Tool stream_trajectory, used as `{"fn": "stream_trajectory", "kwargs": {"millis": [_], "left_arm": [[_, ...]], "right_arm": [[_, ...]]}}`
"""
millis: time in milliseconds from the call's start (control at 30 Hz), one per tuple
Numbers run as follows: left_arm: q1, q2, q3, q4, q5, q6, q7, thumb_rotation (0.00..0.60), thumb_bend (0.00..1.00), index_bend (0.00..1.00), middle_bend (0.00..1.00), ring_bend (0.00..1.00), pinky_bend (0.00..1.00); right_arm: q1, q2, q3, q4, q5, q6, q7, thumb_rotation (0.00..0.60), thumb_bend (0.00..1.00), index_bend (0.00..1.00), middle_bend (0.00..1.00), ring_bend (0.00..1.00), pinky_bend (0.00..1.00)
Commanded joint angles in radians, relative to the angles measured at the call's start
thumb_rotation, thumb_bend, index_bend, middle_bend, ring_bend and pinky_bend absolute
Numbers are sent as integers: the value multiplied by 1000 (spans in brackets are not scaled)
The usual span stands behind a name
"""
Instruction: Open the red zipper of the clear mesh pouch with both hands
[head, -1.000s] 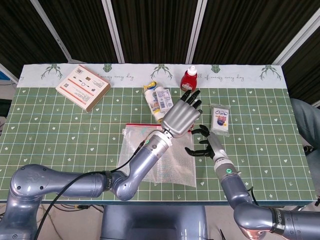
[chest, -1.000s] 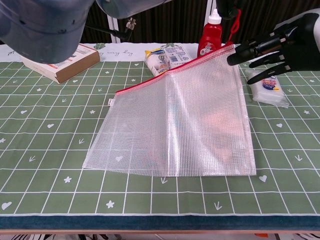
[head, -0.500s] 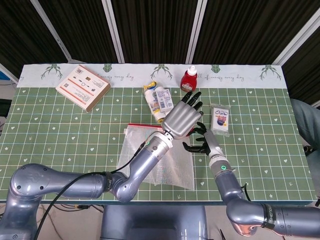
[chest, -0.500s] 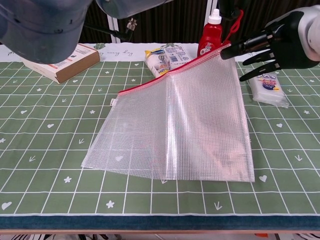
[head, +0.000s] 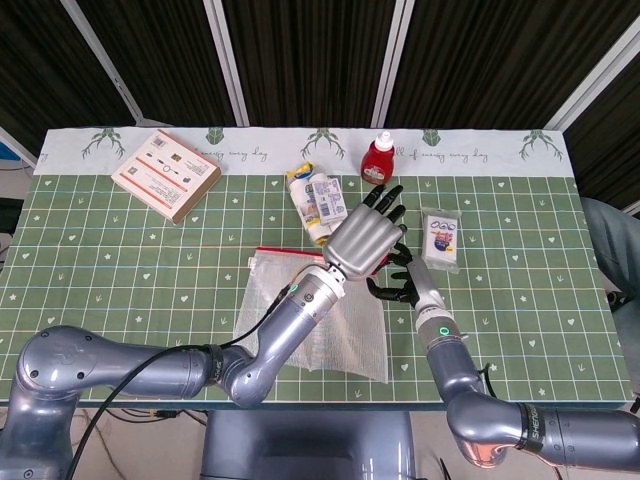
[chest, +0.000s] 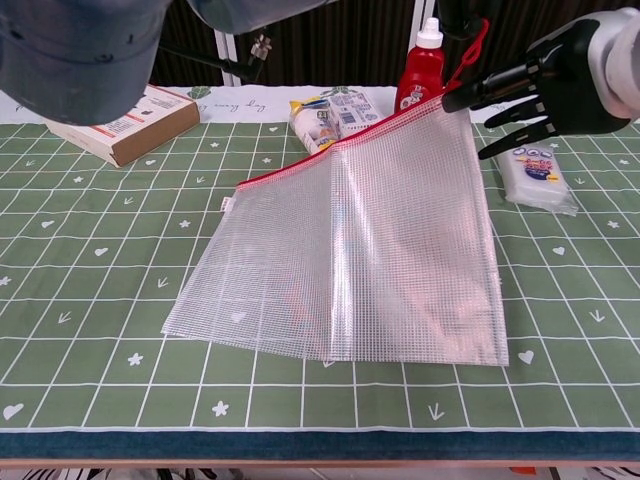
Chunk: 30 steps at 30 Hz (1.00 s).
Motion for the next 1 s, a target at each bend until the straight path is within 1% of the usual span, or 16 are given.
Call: {"fn": "stream_trajectory", "kwargs": {"millis": [33, 433, 700, 1000], "left_arm": [[-1, 1, 2, -1, -1, 1, -2, 600, 477, 607, 287, 51, 123], [-5, 10, 14, -11, -1, 11, -10, 600, 478, 607, 286, 51, 123], [-1, 17, 21, -19, -4, 17, -18, 600, 480, 606, 286, 51, 123], [26, 41, 47, -50, 6, 24, -36, 600, 483, 606, 286, 51, 123]], "right_arm": [[-2, 0, 7, 1, 6, -1, -2, 600, 457, 535, 77, 0, 207], [-16, 4, 28, 5, 30, -12, -10, 600, 535, 590, 109, 0, 206], [-25, 4, 37, -2, 23, -14, -8, 600, 547, 598, 115, 0, 206], [-36, 15, 57, -19, 4, -18, 2, 600, 550, 604, 119, 0, 206]]}}
